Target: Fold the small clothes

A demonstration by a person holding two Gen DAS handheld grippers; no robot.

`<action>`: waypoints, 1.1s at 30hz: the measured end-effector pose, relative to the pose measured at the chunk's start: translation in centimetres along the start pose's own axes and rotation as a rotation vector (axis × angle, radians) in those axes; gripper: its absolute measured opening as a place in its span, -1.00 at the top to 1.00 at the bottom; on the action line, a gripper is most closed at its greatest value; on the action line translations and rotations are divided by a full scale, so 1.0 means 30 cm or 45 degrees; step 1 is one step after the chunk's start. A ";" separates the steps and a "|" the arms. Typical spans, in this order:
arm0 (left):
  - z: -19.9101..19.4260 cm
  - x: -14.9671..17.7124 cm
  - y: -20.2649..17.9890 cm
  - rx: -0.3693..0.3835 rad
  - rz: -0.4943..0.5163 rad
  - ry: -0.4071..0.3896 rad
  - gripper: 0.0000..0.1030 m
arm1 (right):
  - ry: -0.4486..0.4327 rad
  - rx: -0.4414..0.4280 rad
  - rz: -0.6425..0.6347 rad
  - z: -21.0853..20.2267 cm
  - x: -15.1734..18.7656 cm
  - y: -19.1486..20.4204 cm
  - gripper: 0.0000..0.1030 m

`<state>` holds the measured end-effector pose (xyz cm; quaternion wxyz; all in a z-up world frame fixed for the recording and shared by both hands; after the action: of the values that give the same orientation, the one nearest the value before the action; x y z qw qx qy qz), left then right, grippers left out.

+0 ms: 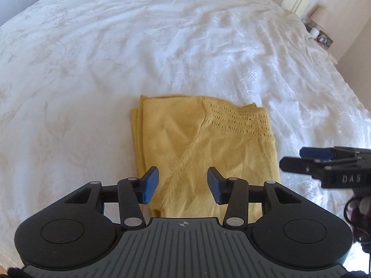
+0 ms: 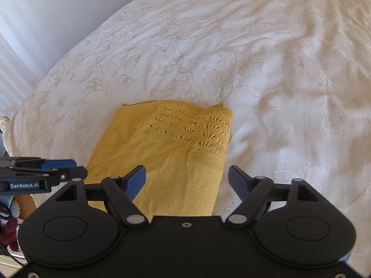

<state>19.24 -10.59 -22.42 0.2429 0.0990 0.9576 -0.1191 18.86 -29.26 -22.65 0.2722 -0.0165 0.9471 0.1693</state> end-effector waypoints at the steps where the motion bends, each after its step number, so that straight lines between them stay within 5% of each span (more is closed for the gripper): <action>1: 0.016 -0.021 -0.003 -0.021 0.015 -0.003 0.11 | 0.007 0.014 0.003 0.004 0.005 -0.003 -0.71; 4: 0.081 -0.068 0.003 -0.104 0.020 0.025 0.08 | 0.029 0.039 0.010 0.019 0.014 -0.011 -0.93; 10: 0.180 -0.110 0.059 -0.163 0.036 0.096 0.05 | 0.038 0.082 0.067 0.059 -0.003 -0.028 -0.99; 19: 0.309 -0.121 0.138 -0.197 0.070 0.171 -0.47 | 0.103 0.231 0.141 0.185 -0.056 -0.079 -0.99; 25: 0.347 -0.120 0.200 -0.159 0.045 0.209 -0.97 | 0.187 0.306 0.201 0.278 -0.053 -0.122 -0.99; 33: 0.369 -0.123 0.223 -0.053 0.037 0.251 -1.00 | 0.189 0.347 0.252 0.308 -0.044 -0.136 -0.99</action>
<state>28.95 -7.77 -31.26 0.1511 0.1191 0.9776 -0.0852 25.22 -30.13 -30.58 0.1833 0.1013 0.9757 0.0638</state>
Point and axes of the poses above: each gripper's, at about its wrist camera, not at the fingertips, and z roughly the way its jaws point, y to its left, x to its underside, the point moved 10 cm from there along z, roughly the way its jaws point
